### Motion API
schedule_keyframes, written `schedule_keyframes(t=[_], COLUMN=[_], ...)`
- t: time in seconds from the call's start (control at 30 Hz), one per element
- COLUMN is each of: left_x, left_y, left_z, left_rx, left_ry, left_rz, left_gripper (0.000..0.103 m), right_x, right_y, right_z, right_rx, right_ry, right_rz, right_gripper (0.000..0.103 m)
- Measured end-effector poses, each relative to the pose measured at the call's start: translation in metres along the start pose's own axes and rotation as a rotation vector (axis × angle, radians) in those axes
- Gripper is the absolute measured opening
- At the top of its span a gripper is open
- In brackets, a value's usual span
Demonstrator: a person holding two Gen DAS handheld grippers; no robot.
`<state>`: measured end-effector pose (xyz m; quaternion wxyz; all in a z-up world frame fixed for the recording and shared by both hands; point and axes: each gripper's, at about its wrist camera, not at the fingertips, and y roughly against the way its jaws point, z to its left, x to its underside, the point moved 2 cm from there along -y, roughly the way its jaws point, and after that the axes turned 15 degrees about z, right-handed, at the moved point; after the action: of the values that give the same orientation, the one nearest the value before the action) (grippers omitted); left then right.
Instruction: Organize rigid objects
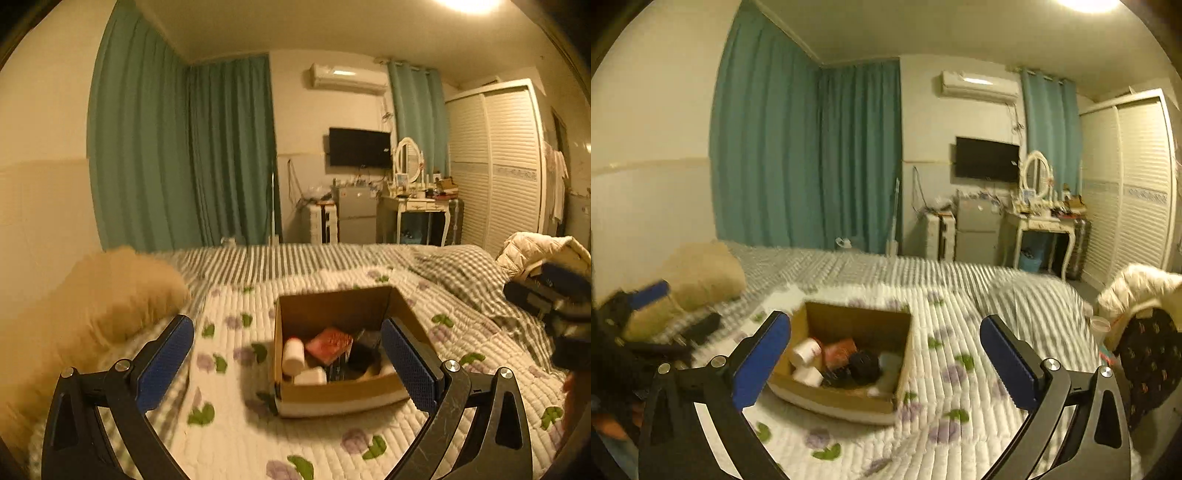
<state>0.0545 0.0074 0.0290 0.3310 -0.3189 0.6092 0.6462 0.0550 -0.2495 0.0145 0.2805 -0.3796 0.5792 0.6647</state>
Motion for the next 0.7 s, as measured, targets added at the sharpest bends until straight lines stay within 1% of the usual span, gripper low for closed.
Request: schedule_keyframes(t=[0.07,0.13,0.17,0.27,0.33,0.6,0.7], left_x=[0.008,0.013,0.015,0.018,0.021,0.02,0.021], left_y=[-0.007,-0.009,-0.01,-0.011,-0.012,-0.013,-0.013], left_z=[0.005,0.003,0.002,-0.003,-0.004,-0.002,-0.002], left_rx=[0.008,-0.001,-0.005,-0.004,0.015,0.049,0.046], left_ry=[0.026,0.018,0.009,-0.012,-0.011,-0.005,-0.01], left_rz=[0.02,0.03,0.028,0.03,0.031,0.047,0.05], left_gripper=[0.103,0.103,0.103,0.103,0.103,0.103,0.103], right_x=[0.011,0.019,0.02,0.021,0.021,0.019,0.02], right_y=[-0.018,-0.029,-0.031,-0.032,-0.033,-0.038,-0.04], right_z=[-0.003,-0.005,-0.006,-0.006,-0.003,-0.003,-0.003], right_rx=[0.008,0.008,-0.006,-0.011,0.005,0.018,0.014], right_ry=[-0.009,-0.014,-0.015,-0.019,-0.009,-0.016,-0.02], right_rz=[0.048,0.085,0.097,0.099,0.101,0.119,0.128], right_gripper=[0.103,0.103,0.103,0.103,0.103,0.103,0.103])
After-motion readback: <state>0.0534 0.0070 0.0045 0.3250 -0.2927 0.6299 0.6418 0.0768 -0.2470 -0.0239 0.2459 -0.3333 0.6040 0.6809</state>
